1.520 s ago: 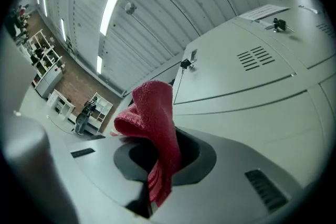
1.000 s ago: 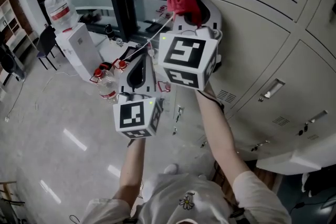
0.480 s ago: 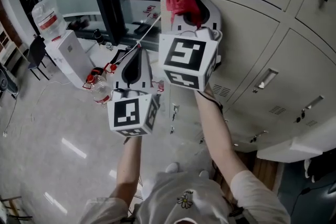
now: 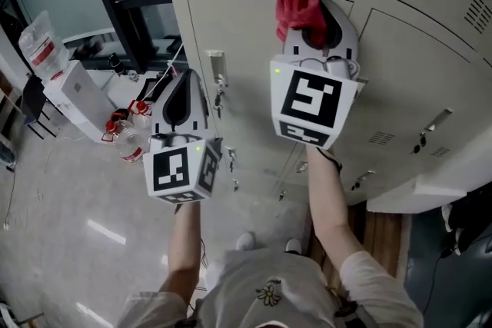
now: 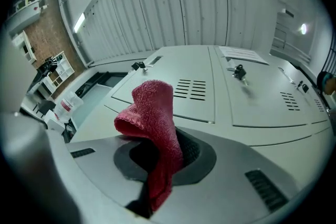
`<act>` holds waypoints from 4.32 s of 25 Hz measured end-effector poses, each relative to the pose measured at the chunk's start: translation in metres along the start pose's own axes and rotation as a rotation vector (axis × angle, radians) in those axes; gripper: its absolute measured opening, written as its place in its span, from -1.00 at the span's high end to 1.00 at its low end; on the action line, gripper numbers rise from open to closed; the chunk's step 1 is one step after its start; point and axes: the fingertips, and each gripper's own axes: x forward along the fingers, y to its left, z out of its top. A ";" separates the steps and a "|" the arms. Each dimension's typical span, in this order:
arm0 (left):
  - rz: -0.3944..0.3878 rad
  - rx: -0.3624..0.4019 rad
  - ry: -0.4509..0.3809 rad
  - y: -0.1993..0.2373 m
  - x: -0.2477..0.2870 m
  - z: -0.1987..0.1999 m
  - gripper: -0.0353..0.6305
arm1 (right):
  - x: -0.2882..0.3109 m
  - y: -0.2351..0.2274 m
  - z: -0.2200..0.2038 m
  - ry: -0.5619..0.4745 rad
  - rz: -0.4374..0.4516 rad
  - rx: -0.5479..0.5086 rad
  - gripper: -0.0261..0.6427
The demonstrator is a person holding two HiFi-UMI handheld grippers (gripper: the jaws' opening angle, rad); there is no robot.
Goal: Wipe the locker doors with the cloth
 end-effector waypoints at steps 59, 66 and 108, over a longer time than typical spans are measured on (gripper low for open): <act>0.180 0.065 -0.018 0.070 -0.042 0.018 0.85 | 0.017 0.174 -0.016 -0.063 0.236 -0.008 0.83; 0.139 0.061 -0.024 0.048 -0.032 0.019 0.84 | 0.006 0.140 -0.026 -0.043 0.202 -0.022 0.83; 0.042 0.002 -0.044 -0.026 -0.017 0.015 0.85 | -0.057 -0.050 -0.057 -0.004 -0.033 0.079 0.83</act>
